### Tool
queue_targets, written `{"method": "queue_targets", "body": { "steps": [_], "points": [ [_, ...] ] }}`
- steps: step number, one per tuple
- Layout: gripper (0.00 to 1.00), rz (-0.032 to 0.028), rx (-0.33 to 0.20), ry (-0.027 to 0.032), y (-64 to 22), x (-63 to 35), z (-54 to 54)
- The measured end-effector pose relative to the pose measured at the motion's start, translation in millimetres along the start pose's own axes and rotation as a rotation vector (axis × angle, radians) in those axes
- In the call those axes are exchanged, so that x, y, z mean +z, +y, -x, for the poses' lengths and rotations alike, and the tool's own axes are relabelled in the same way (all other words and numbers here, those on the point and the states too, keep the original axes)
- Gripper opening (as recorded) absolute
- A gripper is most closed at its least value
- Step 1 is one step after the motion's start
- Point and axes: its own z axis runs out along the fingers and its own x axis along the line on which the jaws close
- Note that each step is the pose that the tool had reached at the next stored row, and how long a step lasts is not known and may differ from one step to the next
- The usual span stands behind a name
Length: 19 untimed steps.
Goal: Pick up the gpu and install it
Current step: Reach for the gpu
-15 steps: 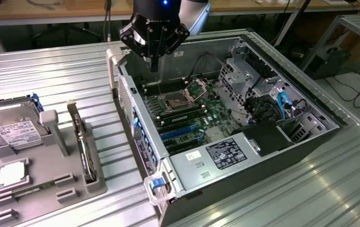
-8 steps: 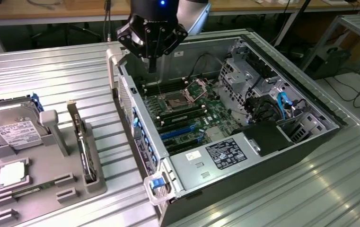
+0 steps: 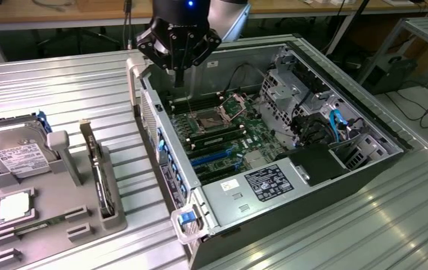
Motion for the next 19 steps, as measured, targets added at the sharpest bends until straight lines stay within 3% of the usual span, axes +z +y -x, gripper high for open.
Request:
{"method": "queue_targets", "body": {
  "steps": [19],
  "points": [
    [0.11,-0.0001,0.0,0.0004,-3.8,-0.4,-8.9]
  ]
}}
